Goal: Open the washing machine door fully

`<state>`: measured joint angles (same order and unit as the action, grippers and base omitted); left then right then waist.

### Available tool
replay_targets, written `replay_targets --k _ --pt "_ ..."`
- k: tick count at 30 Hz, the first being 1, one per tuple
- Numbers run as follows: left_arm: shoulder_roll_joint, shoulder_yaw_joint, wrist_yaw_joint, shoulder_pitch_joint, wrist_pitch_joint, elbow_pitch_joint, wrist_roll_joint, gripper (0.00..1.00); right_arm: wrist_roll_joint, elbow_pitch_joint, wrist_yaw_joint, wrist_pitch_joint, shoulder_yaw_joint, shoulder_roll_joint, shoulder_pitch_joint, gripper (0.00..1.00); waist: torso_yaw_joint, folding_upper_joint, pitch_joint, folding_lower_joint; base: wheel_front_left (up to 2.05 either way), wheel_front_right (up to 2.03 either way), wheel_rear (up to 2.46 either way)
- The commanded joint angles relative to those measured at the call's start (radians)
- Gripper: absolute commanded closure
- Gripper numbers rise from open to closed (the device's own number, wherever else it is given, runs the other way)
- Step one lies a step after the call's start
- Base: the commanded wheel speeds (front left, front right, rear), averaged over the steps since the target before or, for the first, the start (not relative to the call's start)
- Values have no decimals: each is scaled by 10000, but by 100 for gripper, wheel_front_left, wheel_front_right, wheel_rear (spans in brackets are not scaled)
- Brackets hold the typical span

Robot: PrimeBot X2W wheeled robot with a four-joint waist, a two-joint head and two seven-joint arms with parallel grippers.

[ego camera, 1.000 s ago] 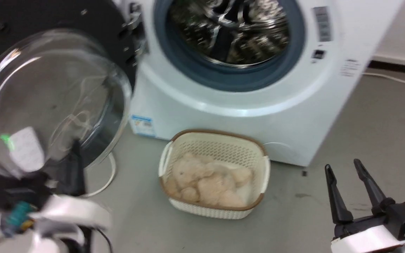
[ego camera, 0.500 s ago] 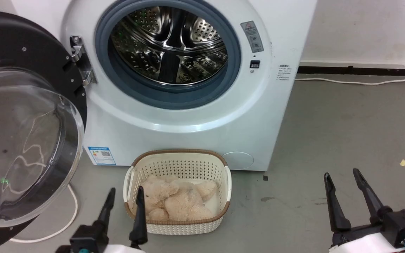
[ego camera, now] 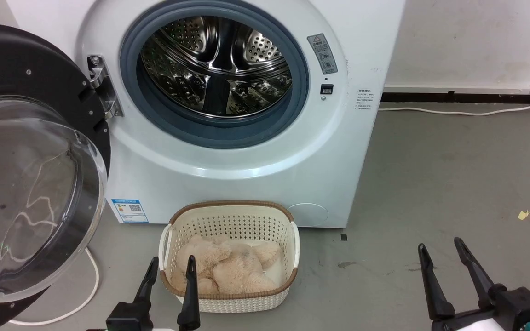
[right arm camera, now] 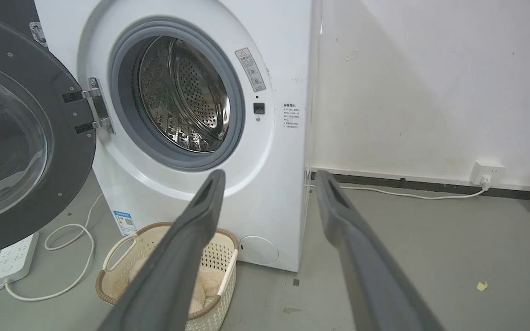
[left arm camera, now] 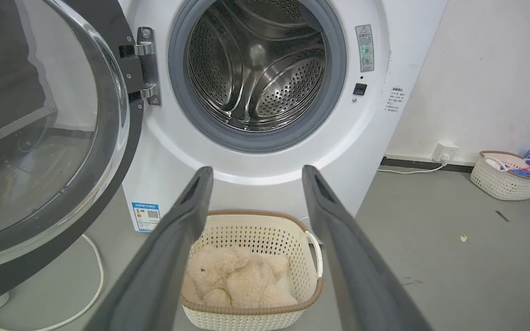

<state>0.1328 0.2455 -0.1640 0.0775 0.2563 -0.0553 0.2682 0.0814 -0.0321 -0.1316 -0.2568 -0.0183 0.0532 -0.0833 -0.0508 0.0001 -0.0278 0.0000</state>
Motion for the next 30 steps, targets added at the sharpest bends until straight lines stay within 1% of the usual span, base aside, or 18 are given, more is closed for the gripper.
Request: replay_targets --k 1,11,12,30 --pt "-96 -60 62 84 52 -64 -141 0 104 -47 9 -47 43 -29 -90 0 4 -1 -26 0 0 0 0" --pt "-306 -312 132 168 54 -6 -203 0 128 -76 9 -48 42 -30 -115 0 14 -1 -17 0 0 0 0" --pt "-273 -309 97 34 -6 -30 -187 100 68 -38 0 2 38 0 2 100 14 -1 -19 1 0 0 0" --pt "-333 -565 279 -65 -317 32 -488 100 -38 7 1 316 53 -4 106 100 74 -1 17 1 0 0 0"
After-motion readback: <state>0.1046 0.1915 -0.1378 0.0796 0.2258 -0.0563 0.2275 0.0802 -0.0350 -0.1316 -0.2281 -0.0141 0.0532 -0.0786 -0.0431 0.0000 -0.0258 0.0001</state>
